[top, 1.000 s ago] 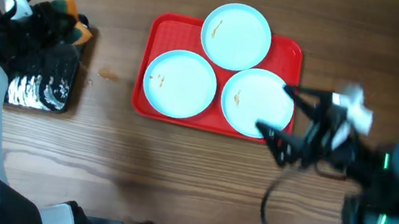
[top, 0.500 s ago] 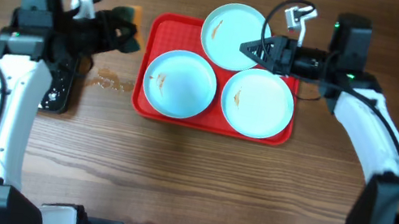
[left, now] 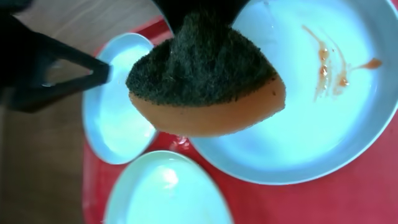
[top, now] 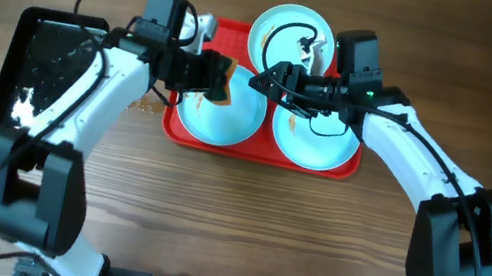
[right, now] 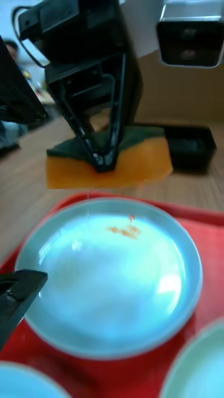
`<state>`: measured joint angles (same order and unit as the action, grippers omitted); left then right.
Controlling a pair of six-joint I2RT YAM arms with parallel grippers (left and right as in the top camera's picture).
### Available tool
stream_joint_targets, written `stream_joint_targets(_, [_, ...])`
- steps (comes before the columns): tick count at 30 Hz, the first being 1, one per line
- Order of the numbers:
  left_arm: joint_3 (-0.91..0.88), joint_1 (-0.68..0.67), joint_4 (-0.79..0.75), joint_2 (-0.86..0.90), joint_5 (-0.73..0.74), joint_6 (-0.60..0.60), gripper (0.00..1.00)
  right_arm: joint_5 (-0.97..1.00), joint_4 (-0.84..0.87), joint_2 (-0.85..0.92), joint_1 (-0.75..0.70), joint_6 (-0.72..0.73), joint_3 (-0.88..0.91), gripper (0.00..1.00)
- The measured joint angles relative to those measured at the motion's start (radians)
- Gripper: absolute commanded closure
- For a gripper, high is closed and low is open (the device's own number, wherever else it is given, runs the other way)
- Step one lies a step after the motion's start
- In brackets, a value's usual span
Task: Clean dirty plates on tray and stack at the side
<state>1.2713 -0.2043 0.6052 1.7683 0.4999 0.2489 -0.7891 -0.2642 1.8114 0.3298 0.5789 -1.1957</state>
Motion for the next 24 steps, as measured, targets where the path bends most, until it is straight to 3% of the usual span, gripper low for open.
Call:
stream_joint_targets(2, [0.000, -0.001, -0.010, 0.023, -0.010, 0.000, 0.96, 0.029, -0.002, 0.000, 0.000, 0.000, 0.000, 0.20])
stream_joint_targets(5, [0.000, -0.001, -0.015, 0.061, -0.026, 0.000, 0.90, 0.084, -0.022, 0.000, 0.000, 0.000, 0.000, 0.23])
stream_joint_targets(12, [0.000, -0.001, -0.019, 0.105, -0.096, -0.001, 0.96, 0.261, -0.050, 0.000, 0.014, -0.008, 0.000, 0.66])
stream_joint_targets(18, [0.000, -0.001, -0.027, 0.118, -0.111, 0.000, 0.95, 0.377, -0.067, 0.002, 0.061, -0.019, -0.010, 0.61])
stream_joint_targets(24, [0.000, -0.001, -0.031, 0.118, -0.114, 0.000, 0.94, 0.428, -0.334, 0.079, 0.067, -0.080, -0.231, 0.57])
